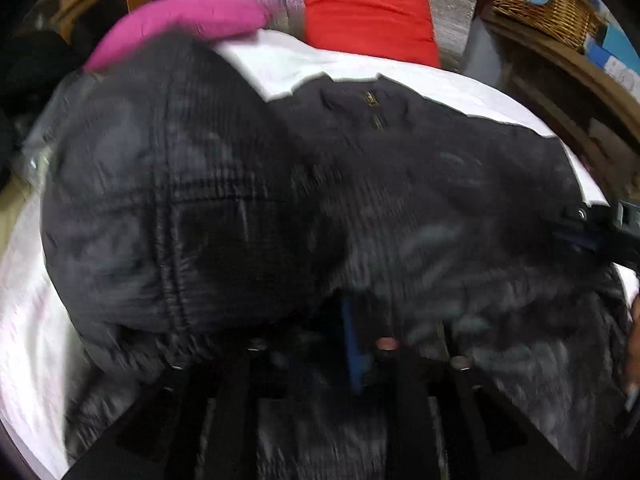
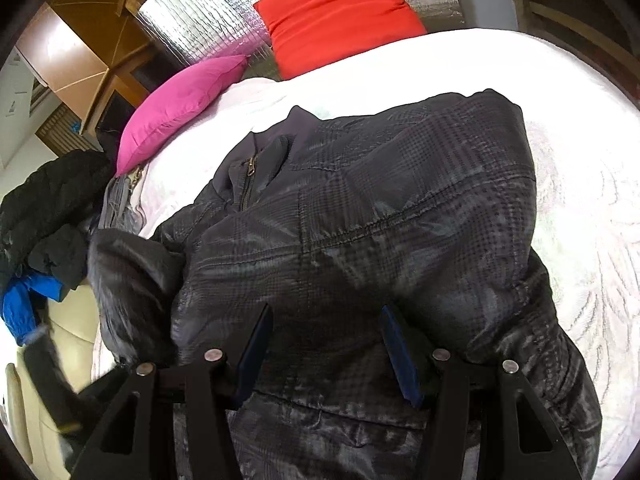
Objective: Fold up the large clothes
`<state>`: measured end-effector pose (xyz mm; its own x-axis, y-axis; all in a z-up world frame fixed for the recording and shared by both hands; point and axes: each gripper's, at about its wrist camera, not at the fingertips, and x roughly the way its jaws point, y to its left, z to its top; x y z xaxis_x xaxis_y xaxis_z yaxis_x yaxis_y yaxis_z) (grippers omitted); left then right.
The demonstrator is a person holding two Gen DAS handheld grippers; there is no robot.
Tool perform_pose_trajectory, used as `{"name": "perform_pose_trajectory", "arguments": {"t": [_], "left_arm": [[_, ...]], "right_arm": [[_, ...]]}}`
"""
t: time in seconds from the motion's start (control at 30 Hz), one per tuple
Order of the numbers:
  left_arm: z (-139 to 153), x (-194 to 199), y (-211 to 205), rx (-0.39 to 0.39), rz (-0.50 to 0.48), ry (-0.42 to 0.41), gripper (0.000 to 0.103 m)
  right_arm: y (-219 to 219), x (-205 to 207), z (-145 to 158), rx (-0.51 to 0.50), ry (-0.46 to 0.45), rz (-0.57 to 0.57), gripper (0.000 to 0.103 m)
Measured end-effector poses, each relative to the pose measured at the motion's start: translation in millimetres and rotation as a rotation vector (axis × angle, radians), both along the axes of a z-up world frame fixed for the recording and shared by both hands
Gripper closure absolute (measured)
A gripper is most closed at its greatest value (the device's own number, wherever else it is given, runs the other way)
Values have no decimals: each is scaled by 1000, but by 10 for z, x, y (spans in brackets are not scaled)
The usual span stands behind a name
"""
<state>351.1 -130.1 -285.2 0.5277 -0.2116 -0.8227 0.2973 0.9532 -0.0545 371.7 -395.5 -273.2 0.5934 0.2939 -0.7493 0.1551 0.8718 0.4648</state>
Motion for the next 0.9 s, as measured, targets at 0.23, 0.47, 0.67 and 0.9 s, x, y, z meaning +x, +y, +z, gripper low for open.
{"name": "perform_pose_trajectory", "arguments": {"t": [0.23, 0.47, 0.67, 0.9], "left_arm": [[522, -692, 631, -196, 12, -93, 23], [843, -341, 1738, -378, 290, -51, 23], [418, 322, 2349, -587, 482, 130, 22], [-128, 798, 2218, -729, 581, 260, 24]], "right_arm": [[-80, -85, 83, 55, -12, -16, 43], [-114, -153, 143, 87, -20, -24, 43], [-155, -134, 145, 100, -14, -29, 43], [-125, -54, 140, 90, -14, -21, 43]]}}
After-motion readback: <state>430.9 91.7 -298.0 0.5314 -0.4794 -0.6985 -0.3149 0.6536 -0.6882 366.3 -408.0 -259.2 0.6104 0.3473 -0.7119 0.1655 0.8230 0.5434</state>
